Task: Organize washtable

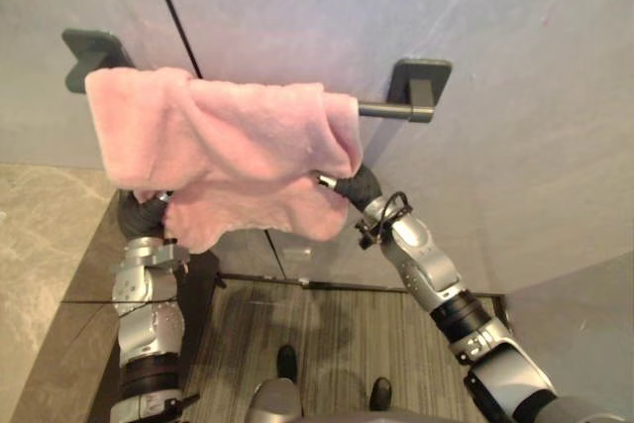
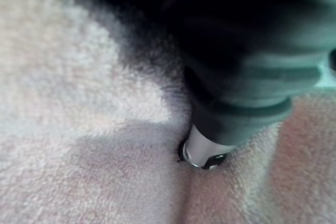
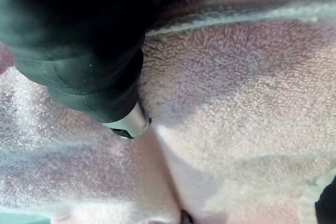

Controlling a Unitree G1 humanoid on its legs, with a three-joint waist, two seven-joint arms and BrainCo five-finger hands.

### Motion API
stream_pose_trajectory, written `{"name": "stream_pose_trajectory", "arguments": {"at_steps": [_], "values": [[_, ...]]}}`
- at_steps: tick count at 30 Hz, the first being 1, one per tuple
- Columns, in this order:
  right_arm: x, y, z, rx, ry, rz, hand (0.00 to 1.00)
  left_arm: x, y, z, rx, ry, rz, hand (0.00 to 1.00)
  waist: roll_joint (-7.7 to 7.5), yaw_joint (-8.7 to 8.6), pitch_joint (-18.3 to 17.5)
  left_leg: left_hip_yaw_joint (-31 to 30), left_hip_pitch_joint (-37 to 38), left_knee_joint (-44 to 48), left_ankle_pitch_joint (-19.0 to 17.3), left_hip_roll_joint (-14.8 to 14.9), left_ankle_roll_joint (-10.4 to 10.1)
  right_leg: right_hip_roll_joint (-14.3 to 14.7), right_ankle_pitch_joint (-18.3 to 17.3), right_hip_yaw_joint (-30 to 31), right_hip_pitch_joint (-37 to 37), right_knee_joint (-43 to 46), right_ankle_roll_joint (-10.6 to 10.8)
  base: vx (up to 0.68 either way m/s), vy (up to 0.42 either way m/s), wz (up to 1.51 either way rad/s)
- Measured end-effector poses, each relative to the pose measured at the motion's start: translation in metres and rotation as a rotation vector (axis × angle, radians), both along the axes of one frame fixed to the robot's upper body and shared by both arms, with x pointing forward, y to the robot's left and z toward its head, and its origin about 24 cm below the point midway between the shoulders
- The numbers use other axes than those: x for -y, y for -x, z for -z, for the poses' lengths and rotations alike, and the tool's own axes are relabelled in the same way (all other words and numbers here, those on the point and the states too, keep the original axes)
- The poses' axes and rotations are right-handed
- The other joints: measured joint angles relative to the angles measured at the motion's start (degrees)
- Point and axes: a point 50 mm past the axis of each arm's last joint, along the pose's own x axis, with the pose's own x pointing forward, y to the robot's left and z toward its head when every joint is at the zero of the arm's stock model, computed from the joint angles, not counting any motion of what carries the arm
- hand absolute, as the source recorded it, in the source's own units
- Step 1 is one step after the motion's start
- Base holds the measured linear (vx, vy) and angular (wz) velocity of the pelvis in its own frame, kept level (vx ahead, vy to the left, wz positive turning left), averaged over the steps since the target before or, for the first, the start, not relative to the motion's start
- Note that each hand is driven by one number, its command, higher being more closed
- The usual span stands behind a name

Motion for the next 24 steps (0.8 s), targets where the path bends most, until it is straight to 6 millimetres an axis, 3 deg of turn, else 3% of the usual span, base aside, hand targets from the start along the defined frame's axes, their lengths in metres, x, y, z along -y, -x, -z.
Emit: {"name": "stream_pose_trajectory", "arguments": {"at_steps": [1,2,8,14,19,24], "values": [[0.000,0.000,0.000,-0.001,0.000,0.000,1.00,0.000,0.000,0.000,0.000,0.000,0.000,1.00,0.00,-0.08,0.00,-0.03,0.04,0.00,0.00,0.00,0.00,0.00,0.00,-0.02,0.07,0.00,0.00,0.00,0.000,0.00],[0.000,0.000,0.001,-0.004,0.000,0.001,0.00,0.000,0.000,0.000,-0.001,0.000,0.000,0.00,0.00,-0.20,0.00,-0.07,0.05,0.00,0.00,-0.01,0.00,0.00,0.00,-0.07,0.12,0.00,0.00,0.00,0.000,0.00],[0.016,0.000,0.009,-0.032,-0.021,0.058,0.00,-0.011,0.008,0.004,-0.014,0.018,-0.065,0.00,0.02,-1.06,0.01,-0.68,0.17,-0.02,0.00,-0.09,0.00,-0.10,-0.04,-0.72,0.61,-0.02,-0.02,0.00,0.000,0.05],[0.045,-0.001,0.015,-0.051,-0.019,0.145,0.00,-0.049,0.034,0.008,-0.006,0.123,-0.288,0.00,0.05,-0.98,0.03,-0.91,0.17,-0.12,-0.15,-0.01,-0.49,-0.13,-0.19,-1.10,0.60,0.44,-0.25,0.00,0.000,0.04],[0.054,-0.002,0.015,-0.056,-0.039,0.182,0.00,-0.058,0.043,0.020,-0.046,0.159,-0.338,0.00,0.06,-0.90,0.04,-0.93,0.17,-0.28,-0.09,0.04,-0.61,-0.14,-0.43,-1.15,0.40,0.78,-0.61,0.00,0.000,0.00],[0.055,0.000,0.014,-0.043,-0.046,0.182,0.00,-0.061,0.044,0.019,-0.048,0.156,-0.341,0.00,0.06,-1.00,0.03,-0.74,0.16,-0.03,-0.08,0.11,-0.62,-0.06,-0.23,-0.94,0.20,0.78,-0.31,0.00,0.000,-0.02]]}}
